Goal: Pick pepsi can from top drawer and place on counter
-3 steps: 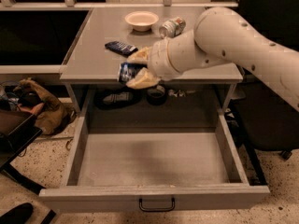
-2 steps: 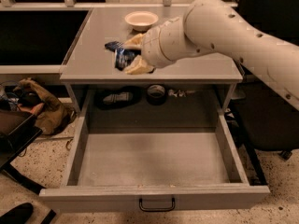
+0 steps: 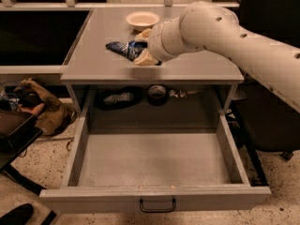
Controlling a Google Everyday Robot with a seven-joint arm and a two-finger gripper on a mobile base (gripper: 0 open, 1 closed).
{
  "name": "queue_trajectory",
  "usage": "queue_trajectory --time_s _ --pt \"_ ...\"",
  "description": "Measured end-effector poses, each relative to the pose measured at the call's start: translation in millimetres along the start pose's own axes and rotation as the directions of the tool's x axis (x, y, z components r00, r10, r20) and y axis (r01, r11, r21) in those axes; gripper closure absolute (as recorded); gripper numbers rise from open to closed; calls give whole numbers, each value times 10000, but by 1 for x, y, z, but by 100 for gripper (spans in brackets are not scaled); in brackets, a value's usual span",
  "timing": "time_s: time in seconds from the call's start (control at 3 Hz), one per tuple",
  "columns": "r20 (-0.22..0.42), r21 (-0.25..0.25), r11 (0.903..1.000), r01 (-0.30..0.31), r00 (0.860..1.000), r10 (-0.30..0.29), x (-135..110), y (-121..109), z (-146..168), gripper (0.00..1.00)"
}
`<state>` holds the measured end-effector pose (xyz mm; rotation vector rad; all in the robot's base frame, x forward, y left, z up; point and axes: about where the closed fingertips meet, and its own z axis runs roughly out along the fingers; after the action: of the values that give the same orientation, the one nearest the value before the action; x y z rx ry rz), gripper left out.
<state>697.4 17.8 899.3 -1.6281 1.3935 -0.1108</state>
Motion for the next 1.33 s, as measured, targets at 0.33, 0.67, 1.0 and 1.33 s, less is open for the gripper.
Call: queue_trajectory --time_s 0.33,0.67,1.0,1.33 --pt "-453 40 9982 -601 9972 602 29 -6 19 100" --pt "-392 -317 9927 -1161 9926 1148 43 0 31 100" --pt "-382 -344 9924 -1186 9924 1172 43 1 32 100" --pt "-382 -344 9924 -1186 9924 1172 43 1 32 81"
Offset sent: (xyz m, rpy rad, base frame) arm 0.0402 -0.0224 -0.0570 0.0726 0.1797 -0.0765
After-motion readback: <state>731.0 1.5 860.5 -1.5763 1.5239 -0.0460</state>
